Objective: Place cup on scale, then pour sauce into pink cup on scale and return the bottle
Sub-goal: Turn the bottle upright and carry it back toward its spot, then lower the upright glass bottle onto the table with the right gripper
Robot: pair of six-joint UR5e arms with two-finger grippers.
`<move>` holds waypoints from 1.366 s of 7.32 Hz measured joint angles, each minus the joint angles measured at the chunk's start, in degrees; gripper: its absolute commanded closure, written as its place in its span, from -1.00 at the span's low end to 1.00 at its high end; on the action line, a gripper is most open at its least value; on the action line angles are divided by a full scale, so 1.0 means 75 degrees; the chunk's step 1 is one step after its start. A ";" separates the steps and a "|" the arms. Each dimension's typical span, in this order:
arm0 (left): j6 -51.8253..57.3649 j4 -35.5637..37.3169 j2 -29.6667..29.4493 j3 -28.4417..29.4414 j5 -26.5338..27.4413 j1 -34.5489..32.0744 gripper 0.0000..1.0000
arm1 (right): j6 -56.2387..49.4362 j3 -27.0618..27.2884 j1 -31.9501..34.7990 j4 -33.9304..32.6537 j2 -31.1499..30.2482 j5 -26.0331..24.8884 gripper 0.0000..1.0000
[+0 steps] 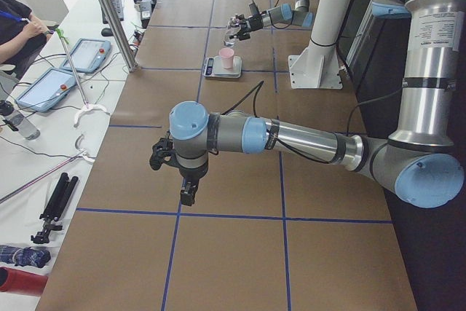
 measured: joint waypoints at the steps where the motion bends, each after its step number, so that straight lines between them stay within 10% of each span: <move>1: 0.0001 -0.0011 0.0000 0.0000 -0.0006 0.0000 -1.00 | 0.0382 0.0272 0.0016 0.0007 -0.0368 0.0202 1.00; 10: 0.0003 -0.0056 0.0000 -0.0140 -0.0010 0.0000 -1.00 | 0.3749 0.0980 0.0702 0.0369 -0.3283 0.0993 1.00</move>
